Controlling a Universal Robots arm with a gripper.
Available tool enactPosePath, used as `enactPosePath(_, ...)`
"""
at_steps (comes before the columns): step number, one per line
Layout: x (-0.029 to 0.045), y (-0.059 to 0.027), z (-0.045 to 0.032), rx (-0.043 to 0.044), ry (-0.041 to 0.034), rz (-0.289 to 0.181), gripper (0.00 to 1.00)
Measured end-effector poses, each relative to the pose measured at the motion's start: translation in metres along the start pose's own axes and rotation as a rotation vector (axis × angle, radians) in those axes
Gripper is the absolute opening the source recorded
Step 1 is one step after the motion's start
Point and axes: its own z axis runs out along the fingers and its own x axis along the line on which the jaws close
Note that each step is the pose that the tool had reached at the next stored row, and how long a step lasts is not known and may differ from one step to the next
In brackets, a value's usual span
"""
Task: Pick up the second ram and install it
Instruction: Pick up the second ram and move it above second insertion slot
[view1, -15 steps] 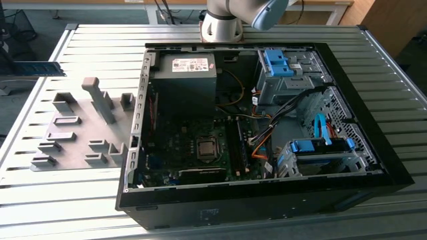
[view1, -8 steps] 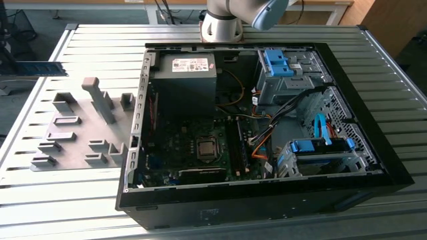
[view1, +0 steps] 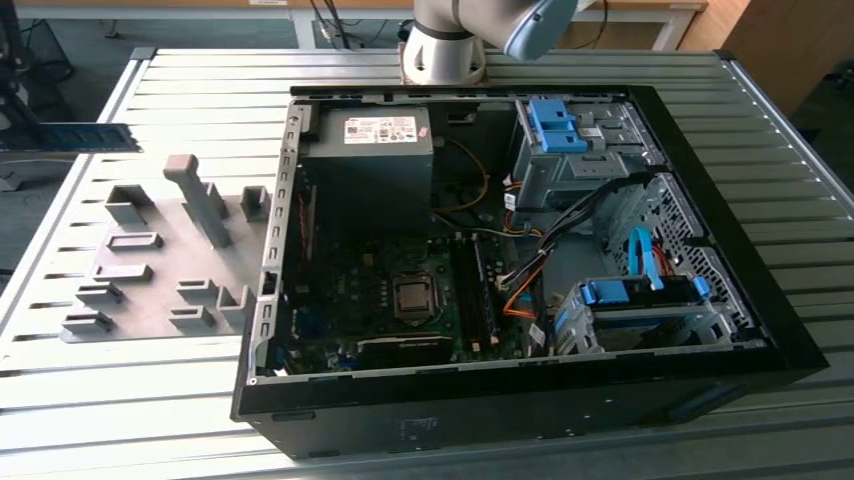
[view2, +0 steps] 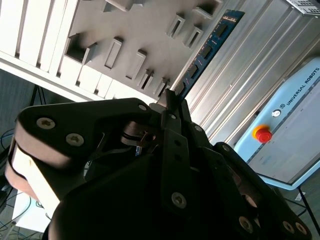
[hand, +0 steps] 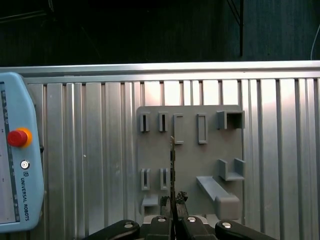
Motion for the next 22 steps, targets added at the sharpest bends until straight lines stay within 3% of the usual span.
enactPosePath(22, -0.0003, -0.0087, -0.0001, 0.0000, 0.0000, 0.000, 0.14)
